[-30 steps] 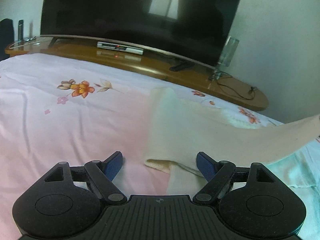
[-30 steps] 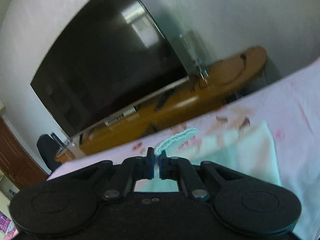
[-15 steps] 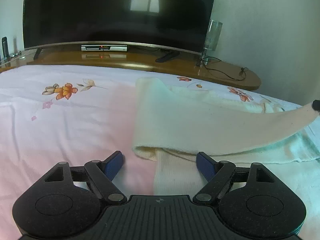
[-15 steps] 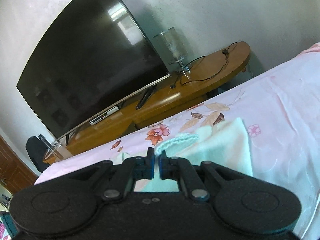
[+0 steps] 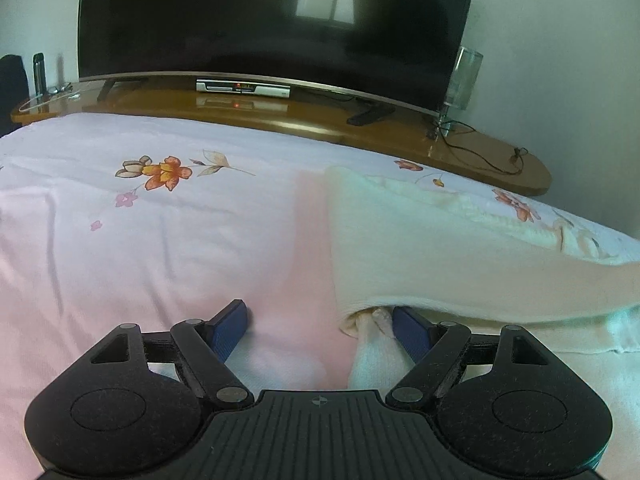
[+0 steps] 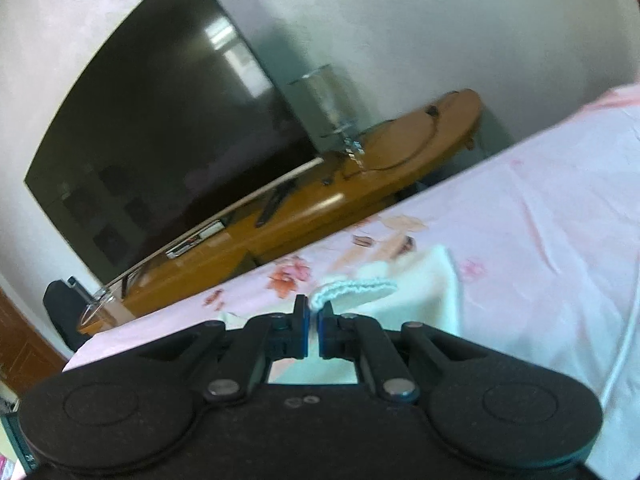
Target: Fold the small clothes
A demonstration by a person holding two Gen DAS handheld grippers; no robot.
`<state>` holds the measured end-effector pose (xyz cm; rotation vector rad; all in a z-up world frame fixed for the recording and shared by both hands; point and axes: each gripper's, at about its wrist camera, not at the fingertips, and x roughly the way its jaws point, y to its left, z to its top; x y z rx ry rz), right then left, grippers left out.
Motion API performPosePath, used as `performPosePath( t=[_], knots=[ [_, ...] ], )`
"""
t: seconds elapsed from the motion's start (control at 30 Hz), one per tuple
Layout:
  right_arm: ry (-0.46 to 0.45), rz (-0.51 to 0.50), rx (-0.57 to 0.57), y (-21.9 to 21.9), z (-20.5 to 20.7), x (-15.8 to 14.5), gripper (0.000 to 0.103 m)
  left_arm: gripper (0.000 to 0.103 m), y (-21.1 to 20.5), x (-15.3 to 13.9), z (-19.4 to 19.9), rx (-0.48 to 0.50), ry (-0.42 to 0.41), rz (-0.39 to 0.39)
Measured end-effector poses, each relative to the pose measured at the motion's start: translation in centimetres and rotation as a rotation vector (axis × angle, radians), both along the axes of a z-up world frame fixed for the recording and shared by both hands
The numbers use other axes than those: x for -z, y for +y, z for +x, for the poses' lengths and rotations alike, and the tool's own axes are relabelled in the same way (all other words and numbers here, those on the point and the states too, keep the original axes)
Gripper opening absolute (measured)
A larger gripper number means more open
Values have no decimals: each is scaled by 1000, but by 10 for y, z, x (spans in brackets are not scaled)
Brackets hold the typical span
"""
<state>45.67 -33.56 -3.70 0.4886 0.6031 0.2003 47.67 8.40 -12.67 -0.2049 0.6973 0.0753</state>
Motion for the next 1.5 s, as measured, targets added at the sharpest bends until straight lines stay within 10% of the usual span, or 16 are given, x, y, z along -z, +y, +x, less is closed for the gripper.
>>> performPosePath(
  t=[0.73,0.8,1.0,1.17,1.3,1.37,1.5],
  knots=[
    [163,-38,-9,-21,-8,53,9,80,11,-5,-8,62,21,-16],
    [121,-5,-22,-26,-11,46,25,80,21,-15,-21,34,-20,-29],
    [115,6,17,-42,8,47,24,80,-6,-40,-3,142,-135,-94],
    [113,-31,-22,-31,18,48,7,42,-41,-5,22,193,-18,45],
    [-18,-97,-106,-19,0,27,7,44,-41,-3,13,176,-33,137],
    [17,-166,-106,-18,4,36,7,70,-35,-2,14,172,-24,143],
    [110,-166,-100,-32,11,51,7,72,-16,-16,15,157,-70,67]
  ],
)
